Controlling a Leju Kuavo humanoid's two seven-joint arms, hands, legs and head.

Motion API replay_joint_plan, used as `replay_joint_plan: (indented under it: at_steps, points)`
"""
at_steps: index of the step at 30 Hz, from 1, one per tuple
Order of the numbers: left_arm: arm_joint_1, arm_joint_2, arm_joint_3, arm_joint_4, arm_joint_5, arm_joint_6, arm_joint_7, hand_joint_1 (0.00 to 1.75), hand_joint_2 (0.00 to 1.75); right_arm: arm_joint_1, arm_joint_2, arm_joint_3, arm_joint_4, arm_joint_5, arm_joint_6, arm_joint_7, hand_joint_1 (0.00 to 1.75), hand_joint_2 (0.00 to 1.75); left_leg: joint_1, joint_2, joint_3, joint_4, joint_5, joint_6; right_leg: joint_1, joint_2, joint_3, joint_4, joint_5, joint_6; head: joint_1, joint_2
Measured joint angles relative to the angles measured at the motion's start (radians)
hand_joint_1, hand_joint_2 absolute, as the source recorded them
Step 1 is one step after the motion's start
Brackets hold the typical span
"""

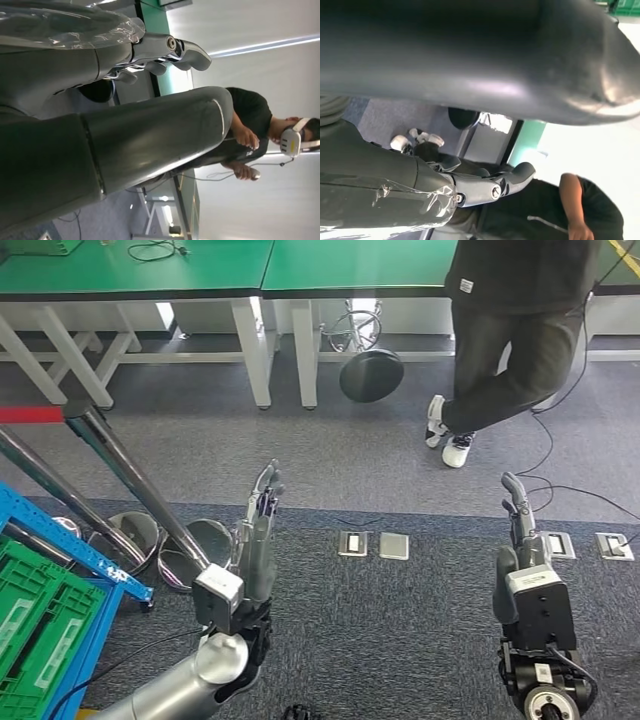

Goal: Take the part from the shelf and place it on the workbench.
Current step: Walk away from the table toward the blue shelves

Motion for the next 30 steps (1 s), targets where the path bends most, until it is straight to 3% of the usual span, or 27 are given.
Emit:
replay_joint_plan:
  at_steps: [2,3,4,6,7,9,11,12,13,14,15,17,19,21,22,24,25,27,28,29,30]
  points:
    - [0.000,0.000,0.000,-0.001,-0.004,0.000,0.000,0.00,0.00,-0.001,0.000,0.000,0.000,0.000,0.000,0.000,0.00,0.00,-0.005,0.041,0.078,-0.144,0.048,0.009,0.005,-0.017,0.005,0.000,-0.006,0.007,-0.003,0.000]
    - [0.000,-0.001,0.000,-0.001,-0.005,0.000,0.000,0.00,0.00,-0.001,0.000,0.000,-0.001,0.000,0.000,0.000,0.00,0.00,-0.008,0.053,0.099,-0.183,0.057,0.014,0.008,-0.023,0.008,0.000,-0.009,0.012,-0.002,0.000]
    - [0.000,-0.001,0.000,-0.001,-0.005,0.000,0.001,0.00,0.00,-0.001,0.000,0.000,-0.001,0.000,0.000,0.000,0.00,0.00,-0.012,0.055,0.106,-0.196,0.056,0.020,0.010,-0.030,0.010,0.000,-0.013,0.017,0.000,0.000]
    - [0.001,-0.001,0.000,-0.002,-0.006,0.000,0.001,0.00,0.00,-0.002,0.000,0.000,-0.001,0.001,0.000,0.000,0.00,0.00,-0.013,0.031,0.107,-0.198,0.056,0.032,0.008,-0.042,0.014,0.000,-0.020,0.028,0.004,0.000]
    - [0.001,-0.002,0.000,-0.003,-0.006,0.000,0.001,0.00,0.00,-0.001,0.000,0.000,-0.001,0.001,0.000,0.000,0.00,0.00,-0.012,0.021,0.109,-0.201,0.057,0.038,0.005,-0.034,0.011,0.010,-0.031,0.032,0.006,0.000]
    - [0.000,-0.003,0.000,-0.004,-0.007,0.000,0.001,0.00,0.00,-0.002,0.000,0.000,-0.002,0.001,-0.001,0.000,0.00,0.00,-0.006,0.004,0.115,-0.207,0.059,0.050,0.000,0.007,-0.020,0.083,-0.076,0.037,0.013,0.000]
    - [0.001,-0.004,0.000,-0.005,-0.009,0.000,0.001,0.00,0.00,0.001,0.000,0.001,-0.002,0.001,-0.001,0.000,0.00,0.00,-0.008,-0.016,0.117,-0.206,0.058,0.056,0.000,0.042,-0.094,0.238,-0.142,0.039,0.020,0.000]
    - [0.003,-0.004,0.000,-0.005,-0.010,0.000,0.002,0.00,0.00,0.003,0.000,0.001,-0.002,0.001,-0.001,0.001,0.00,0.00,-0.008,-0.029,0.117,-0.206,0.057,0.057,0.000,0.048,-0.127,0.299,-0.158,0.040,0.022,0.000]
    - [0.004,-0.004,0.000,-0.005,-0.010,0.000,0.002,0.00,0.00,0.004,0.000,0.001,-0.002,0.001,-0.001,0.001,0.00,0.00,-0.009,-0.043,0.118,-0.206,0.057,0.058,0.000,0.051,-0.147,0.329,-0.157,0.040,0.022,0.000]
    - [0.005,-0.004,0.000,-0.005,-0.010,0.000,0.003,0.00,0.00,0.005,0.000,0.002,-0.002,0.001,-0.002,0.001,0.00,0.00,-0.010,-0.057,0.120,-0.205,0.056,0.057,0.000,0.053,-0.141,0.304,-0.129,0.038,0.022,0.000]
    - [0.005,-0.004,0.000,-0.005,-0.010,0.000,0.003,0.00,0.00,0.005,0.000,0.001,-0.002,0.001,-0.002,0.001,0.00,0.00,-0.010,-0.071,0.123,-0.203,0.054,0.055,-0.001,0.058,-0.118,0.243,-0.087,0.035,0.023,0.000]
    - [0.005,-0.004,0.000,-0.005,-0.011,0.000,0.004,0.00,0.00,0.004,0.000,0.001,-0.002,0.002,-0.003,0.002,0.00,0.00,-0.010,-0.096,0.125,-0.198,0.051,0.050,-0.004,0.093,-0.057,0.097,-0.018,0.029,0.023,0.000]
    - [0.005,-0.005,0.000,-0.005,-0.012,0.000,0.006,0.00,0.00,0.004,0.000,0.001,-0.003,0.003,-0.005,0.004,0.00,0.00,-0.010,-0.114,0.117,-0.194,0.052,0.041,-0.005,0.119,-0.024,0.029,-0.005,0.024,0.024,0.000]
    - [0.006,-0.004,0.000,-0.005,-0.013,0.000,0.007,0.00,0.00,0.004,0.000,0.002,-0.003,0.004,-0.006,0.005,0.00,0.00,-0.008,-0.128,0.108,-0.194,0.057,0.029,-0.004,0.108,-0.015,0.019,-0.007,0.018,0.022,0.000]
    - [0.007,-0.004,0.000,-0.006,-0.013,0.000,0.007,0.00,0.00,0.003,0.000,0.002,-0.003,0.004,-0.006,0.005,0.00,0.00,-0.009,-0.118,0.105,-0.189,0.054,0.024,-0.005,0.098,-0.013,0.015,-0.004,0.013,0.020,0.000]
    - [0.004,-0.003,0.000,-0.007,-0.013,0.000,0.007,0.00,0.00,0.003,0.000,0.001,-0.003,0.004,-0.005,0.003,0.00,0.00,-0.012,-0.070,0.074,-0.125,0.017,0.014,-0.007,0.076,-0.007,0.007,0.001,0.003,0.012,0.000]
    - [0.003,-0.003,0.000,-0.007,-0.013,0.000,0.007,0.00,0.00,0.003,0.000,0.001,-0.003,0.003,-0.004,0.002,0.00,0.00,-0.012,-0.042,0.043,-0.063,-0.014,0.010,-0.004,0.065,-0.007,0.006,0.001,0.000,0.008,0.000]
    - [0.004,-0.002,0.000,-0.007,-0.013,0.000,0.007,0.00,0.00,0.004,0.000,0.001,-0.002,0.003,-0.002,-0.001,0.00,0.00,-0.007,-0.021,-0.028,0.074,-0.068,0.004,0.001,0.042,-0.008,0.005,0.000,-0.004,0.004,0.000]
    - [0.005,-0.002,0.000,-0.007,-0.013,0.000,0.007,0.00,0.00,0.004,0.000,0.001,-0.002,0.002,-0.001,-0.003,0.00,0.00,-0.006,-0.018,-0.045,0.106,-0.072,0.003,0.002,0.030,-0.008,0.005,-0.001,-0.005,0.003,0.000]
    - [0.005,-0.002,0.000,-0.007,-0.013,0.000,0.007,0.00,0.00,0.004,0.000,0.001,-0.002,0.002,0.000,-0.004,0.00,0.00,-0.005,-0.016,-0.041,0.098,-0.058,0.002,0.002,0.019,-0.008,0.005,-0.002,-0.004,0.002,0.000]
    - [0.005,-0.001,0.000,-0.007,-0.013,0.000,0.006,0.00,0.00,0.004,0.000,0.001,-0.001,0.001,0.000,-0.006,0.00,0.00,-0.004,-0.011,-0.013,0.045,-0.029,0.003,0.002,0.009,-0.007,0.005,-0.003,-0.004,0.001,0.000]
